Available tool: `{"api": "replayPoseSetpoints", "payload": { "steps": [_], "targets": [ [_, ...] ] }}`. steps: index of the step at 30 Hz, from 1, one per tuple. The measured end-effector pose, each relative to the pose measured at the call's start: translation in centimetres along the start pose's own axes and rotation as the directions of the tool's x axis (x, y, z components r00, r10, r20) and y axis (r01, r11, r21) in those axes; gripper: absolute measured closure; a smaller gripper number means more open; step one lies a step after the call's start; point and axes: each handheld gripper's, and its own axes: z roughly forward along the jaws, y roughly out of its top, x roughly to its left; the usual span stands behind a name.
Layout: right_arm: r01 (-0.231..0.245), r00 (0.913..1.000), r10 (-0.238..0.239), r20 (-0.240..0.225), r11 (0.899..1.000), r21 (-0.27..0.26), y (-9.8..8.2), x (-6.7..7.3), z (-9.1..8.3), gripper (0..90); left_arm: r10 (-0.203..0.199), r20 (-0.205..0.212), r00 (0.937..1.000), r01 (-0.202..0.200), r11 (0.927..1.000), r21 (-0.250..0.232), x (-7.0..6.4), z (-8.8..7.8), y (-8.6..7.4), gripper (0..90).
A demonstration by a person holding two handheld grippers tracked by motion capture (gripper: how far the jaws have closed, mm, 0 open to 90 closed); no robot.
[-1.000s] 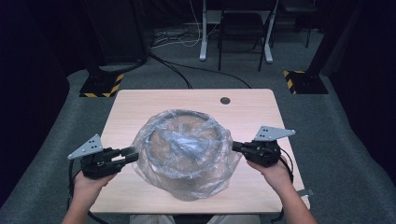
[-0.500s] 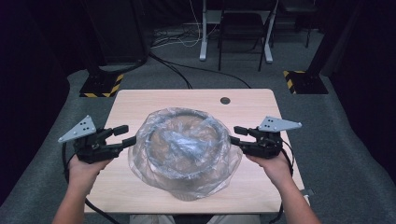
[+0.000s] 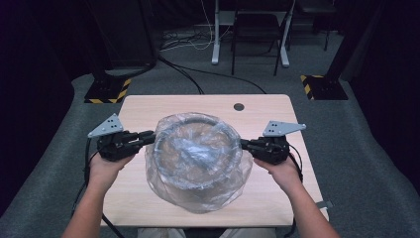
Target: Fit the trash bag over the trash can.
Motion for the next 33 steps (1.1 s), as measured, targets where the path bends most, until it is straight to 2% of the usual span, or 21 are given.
{"api": "replayPoseSetpoints", "payload": {
  "steps": [3,7,13,15,16,20,22,24,25,26,28,29,31,33],
  "targets": [
    [0.012,0.9999,-0.012,0.01,1.0,0.02,-0.2,0.1,0.2,90.0,0.018,-0.008,0.9998,-0.018,0.9996,0.023,-0.2,0.4,-0.3,84.2],
    [0.013,0.999,-0.013,0.043,1.0,0.003,-0.3,-0.1,-0.3,88.8,0.011,-0.012,0.9999,-0.01,0.9999,0.011,-0.2,0.1,-0.5,84.7],
    [0.016,0.9952,-0.013,0.097,0.999,-0.035,0.9,-0.4,-1.9,70.9,0.003,-0.012,0.9999,-0.003,1.0,0.004,0.1,-0.8,-0.5,87.2],
    [0.008,0.9932,-0.001,0.116,0.998,-0.061,1.4,-0.5,-2.2,64.4,-0.006,-0.018,0.9998,0.006,0.9999,-0.013,0.3,-1.4,-0.3,86.5],
    [0.0,0.9927,0.009,0.121,0.997,-0.079,1.8,-0.6,-2.4,62.3,-0.008,-0.02,0.9998,0.008,0.9997,-0.022,0.3,-1.6,-0.2,84.9],
    [-0.017,0.9956,0.03,0.088,0.99,-0.143,3.3,-0.5,-2.5,55.4,-0.017,-0.017,0.9997,0.016,0.9985,-0.053,0.3,-2.0,0.4,75.9],
    [-0.009,0.9974,0.019,0.069,0.99,-0.14,4.1,-0.3,-2.0,53.2,-0.027,-0.007,0.9996,0.026,0.9971,-0.072,0.3,-2.1,0.7,66.6],
    [-0.003,0.9986,0.009,0.051,0.994,-0.11,4.5,-0.2,-1.1,51.1,-0.029,-0.022,0.9993,0.027,0.9962,-0.083,0.2,-2.0,1.0,54.6],
    [-0.003,0.9986,0.009,0.051,0.994,-0.11,4.5,-0.2,-1.1,51.1,-0.029,-0.022,0.9993,0.027,0.9962,-0.083,0.2,-2.0,1.0,50.9],
    [-0.006,0.9992,0.009,0.04,0.997,-0.076,4.6,-0.3,-0.2,50.7,-0.034,-0.018,0.9993,0.032,0.9946,-0.098,0.3,-1.8,1.2,48.1],
    [-0.011,0.9995,0.013,0.028,0.998,-0.062,4.6,-0.4,0.2,50.7,-0.04,-0.01,0.9992,0.039,0.9941,-0.101,0.3,-1.7,1.2,46.6],
    [-0.027,0.9996,0.027,0.006,0.999,-0.045,4.3,-0.6,0.9,54.5,-0.044,0.005,0.999,0.044,0.9942,-0.098,0.4,-1.2,1.3,46.7],
    [-0.024,0.9996,0.023,-0.016,0.999,-0.033,4.0,-0.6,1.4,65.0,-0.037,0.01,0.9992,0.038,0.9959,-0.082,0.4,-0.5,1.3,49.0],
    [-0.008,0.9998,0.007,-0.02,0.999,-0.036,3.8,-0.5,1.6,76.2,-0.029,0.024,0.9993,0.03,0.9971,-0.07,0.4,0.1,1.3,57.0]
  ]
}}
